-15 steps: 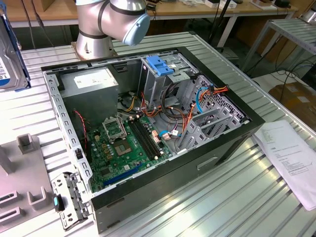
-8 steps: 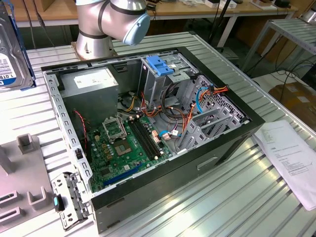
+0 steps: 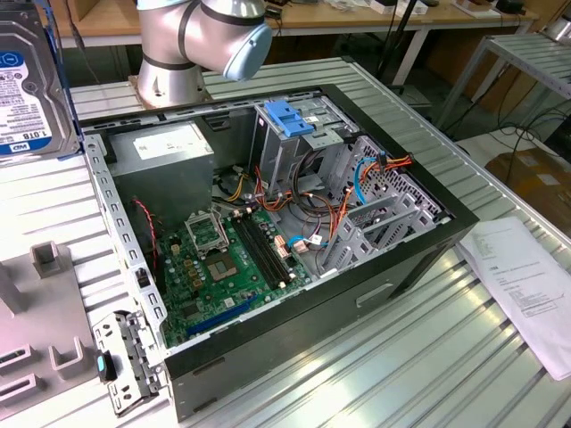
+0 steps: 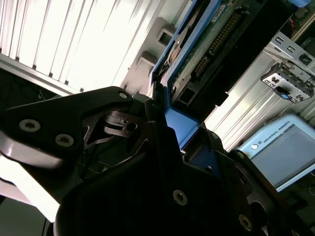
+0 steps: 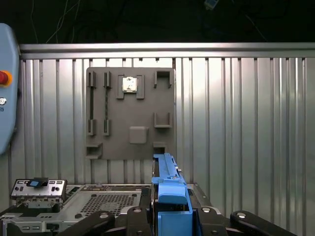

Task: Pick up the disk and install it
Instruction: 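Pick up the disk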

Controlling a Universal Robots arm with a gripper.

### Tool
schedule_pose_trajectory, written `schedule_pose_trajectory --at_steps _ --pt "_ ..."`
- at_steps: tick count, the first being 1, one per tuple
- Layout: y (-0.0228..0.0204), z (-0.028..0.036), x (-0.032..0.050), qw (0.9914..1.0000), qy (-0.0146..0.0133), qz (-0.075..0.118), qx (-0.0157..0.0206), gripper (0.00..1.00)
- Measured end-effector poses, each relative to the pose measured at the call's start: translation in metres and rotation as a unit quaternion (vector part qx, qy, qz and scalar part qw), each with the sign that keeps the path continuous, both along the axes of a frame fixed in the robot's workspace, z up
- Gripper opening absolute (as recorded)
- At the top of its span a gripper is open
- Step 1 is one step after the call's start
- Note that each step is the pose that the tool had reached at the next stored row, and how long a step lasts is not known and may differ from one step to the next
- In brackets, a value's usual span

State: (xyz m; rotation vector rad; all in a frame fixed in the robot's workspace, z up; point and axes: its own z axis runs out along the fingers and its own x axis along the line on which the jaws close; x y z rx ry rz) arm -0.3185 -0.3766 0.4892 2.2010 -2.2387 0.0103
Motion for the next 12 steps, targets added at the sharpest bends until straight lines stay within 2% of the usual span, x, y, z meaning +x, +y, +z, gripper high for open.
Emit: schedule_pose_trajectory --at_steps 9,12 --pt "-0.0005 0.0 0.0161 1.0 0.0 0.0 0.0 0.37" --pt "-0.0006 0.0 0.0241 1.0 0.0 0.0 0.0 0.37"
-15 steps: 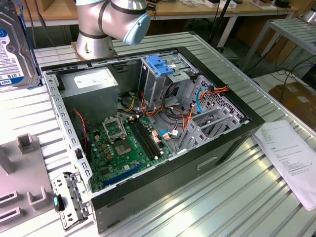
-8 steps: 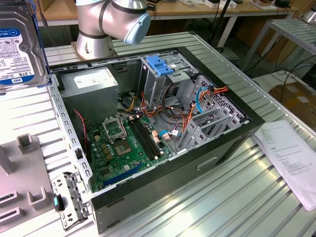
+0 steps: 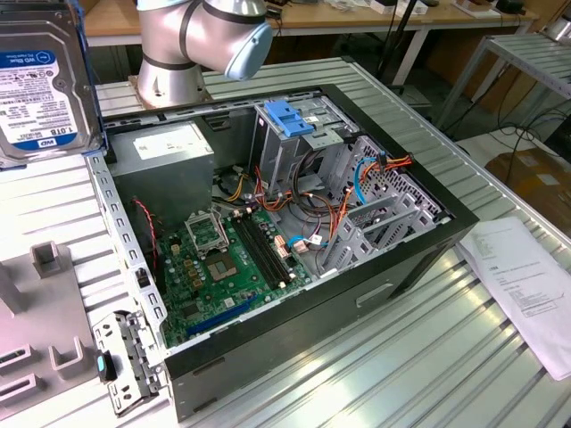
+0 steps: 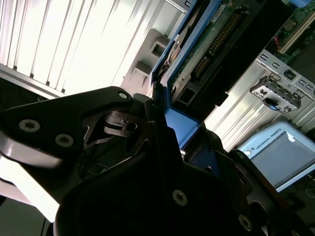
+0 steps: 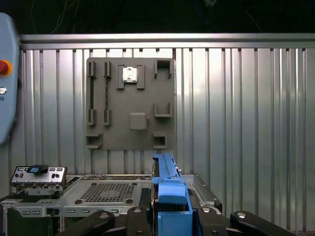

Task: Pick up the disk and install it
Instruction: 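Pick up the disk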

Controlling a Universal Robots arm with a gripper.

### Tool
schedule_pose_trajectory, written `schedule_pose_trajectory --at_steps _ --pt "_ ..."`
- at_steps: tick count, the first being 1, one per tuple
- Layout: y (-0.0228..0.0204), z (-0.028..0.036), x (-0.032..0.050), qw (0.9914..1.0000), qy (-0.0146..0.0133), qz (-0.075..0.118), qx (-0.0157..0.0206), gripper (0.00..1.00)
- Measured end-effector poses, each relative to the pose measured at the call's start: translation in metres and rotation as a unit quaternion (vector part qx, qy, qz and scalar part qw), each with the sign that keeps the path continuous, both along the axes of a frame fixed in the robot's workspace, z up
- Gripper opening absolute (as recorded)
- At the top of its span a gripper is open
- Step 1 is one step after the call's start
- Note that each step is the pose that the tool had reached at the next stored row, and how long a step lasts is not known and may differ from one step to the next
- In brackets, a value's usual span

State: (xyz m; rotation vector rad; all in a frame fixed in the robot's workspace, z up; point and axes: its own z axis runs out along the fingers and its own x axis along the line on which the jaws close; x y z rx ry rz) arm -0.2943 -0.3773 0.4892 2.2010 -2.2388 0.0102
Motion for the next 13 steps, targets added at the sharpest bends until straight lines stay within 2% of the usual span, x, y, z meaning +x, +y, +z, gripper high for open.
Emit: schedule_pose_trajectory --at_steps 13 --pt "-0.0003 0.0 0.0229 1.0 0.0 0.0 0.0 0.37"
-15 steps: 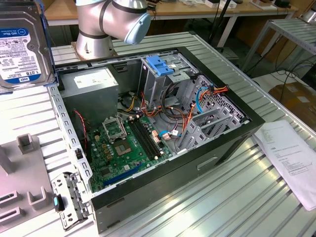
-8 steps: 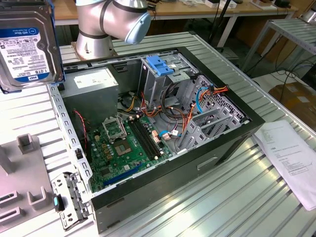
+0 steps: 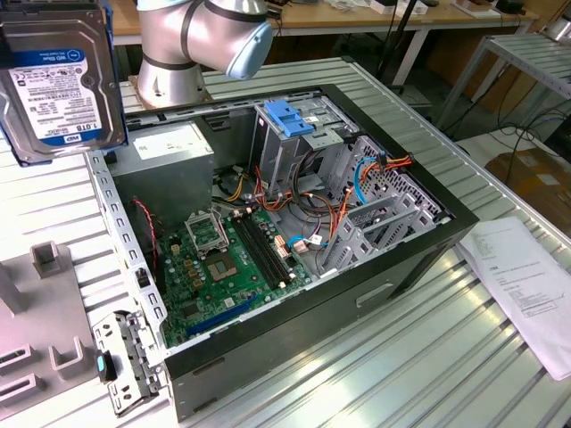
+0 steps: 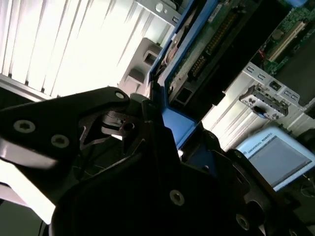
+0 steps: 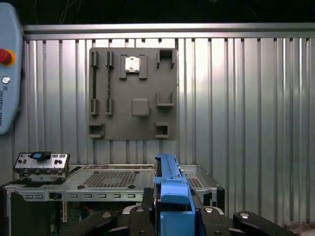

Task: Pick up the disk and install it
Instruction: 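Pick up the disk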

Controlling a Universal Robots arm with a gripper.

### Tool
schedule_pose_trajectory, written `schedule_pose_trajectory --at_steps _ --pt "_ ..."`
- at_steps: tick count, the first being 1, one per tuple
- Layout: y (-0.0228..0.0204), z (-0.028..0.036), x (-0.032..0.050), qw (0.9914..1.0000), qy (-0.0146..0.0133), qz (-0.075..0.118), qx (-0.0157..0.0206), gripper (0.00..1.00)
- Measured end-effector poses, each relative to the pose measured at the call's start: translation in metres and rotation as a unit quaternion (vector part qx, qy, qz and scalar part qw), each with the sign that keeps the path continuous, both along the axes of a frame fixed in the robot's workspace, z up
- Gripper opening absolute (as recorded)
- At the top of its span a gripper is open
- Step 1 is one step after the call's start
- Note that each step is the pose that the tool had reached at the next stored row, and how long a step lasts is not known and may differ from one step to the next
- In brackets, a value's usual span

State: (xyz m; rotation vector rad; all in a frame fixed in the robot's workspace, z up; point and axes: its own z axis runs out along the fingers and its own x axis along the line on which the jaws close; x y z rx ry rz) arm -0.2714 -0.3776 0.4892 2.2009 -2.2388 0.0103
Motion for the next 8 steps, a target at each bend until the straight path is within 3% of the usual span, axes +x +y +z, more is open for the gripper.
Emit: schedule_pose_trajectory --at_steps 8 --pt "-0.0004 0.0 0.0169 1.0 0.0 0.0 0.0 0.37"
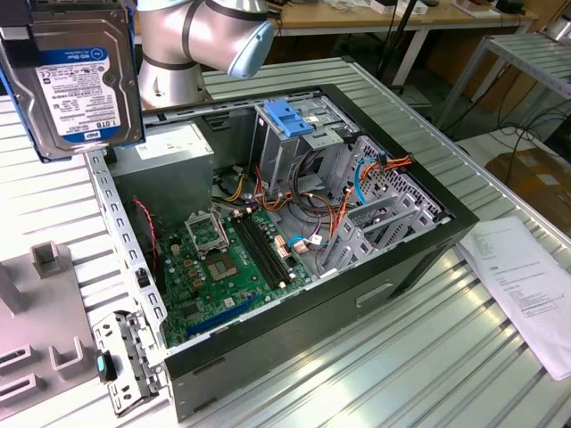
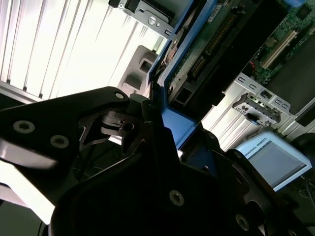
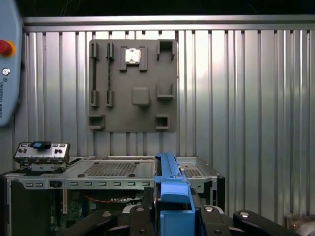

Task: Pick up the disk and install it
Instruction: 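Pick up the disk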

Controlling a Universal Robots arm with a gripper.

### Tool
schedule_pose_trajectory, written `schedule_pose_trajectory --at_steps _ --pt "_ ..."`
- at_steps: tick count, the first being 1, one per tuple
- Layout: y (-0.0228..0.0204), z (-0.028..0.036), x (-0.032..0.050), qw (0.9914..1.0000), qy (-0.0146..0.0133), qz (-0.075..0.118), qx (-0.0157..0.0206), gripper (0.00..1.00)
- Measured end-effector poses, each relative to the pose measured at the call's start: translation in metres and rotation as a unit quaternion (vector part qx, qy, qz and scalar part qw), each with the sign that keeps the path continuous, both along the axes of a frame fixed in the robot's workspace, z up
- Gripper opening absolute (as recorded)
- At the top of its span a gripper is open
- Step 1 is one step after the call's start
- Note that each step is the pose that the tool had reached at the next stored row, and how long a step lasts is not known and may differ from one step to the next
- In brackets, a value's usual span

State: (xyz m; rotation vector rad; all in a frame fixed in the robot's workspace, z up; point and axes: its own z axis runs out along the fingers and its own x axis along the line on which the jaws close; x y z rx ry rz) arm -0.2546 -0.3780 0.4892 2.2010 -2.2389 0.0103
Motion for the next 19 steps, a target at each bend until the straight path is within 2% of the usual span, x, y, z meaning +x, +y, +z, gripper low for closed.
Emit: schedule_pose_trajectory --at_steps 11,19 --pt "-0.0005 -0.0001 0.0239 1.0 0.0 0.0 0.0 0.37" --pt "-0.0008 -0.0001 0.0448 1.0 0.0 0.0 0.0 0.37"
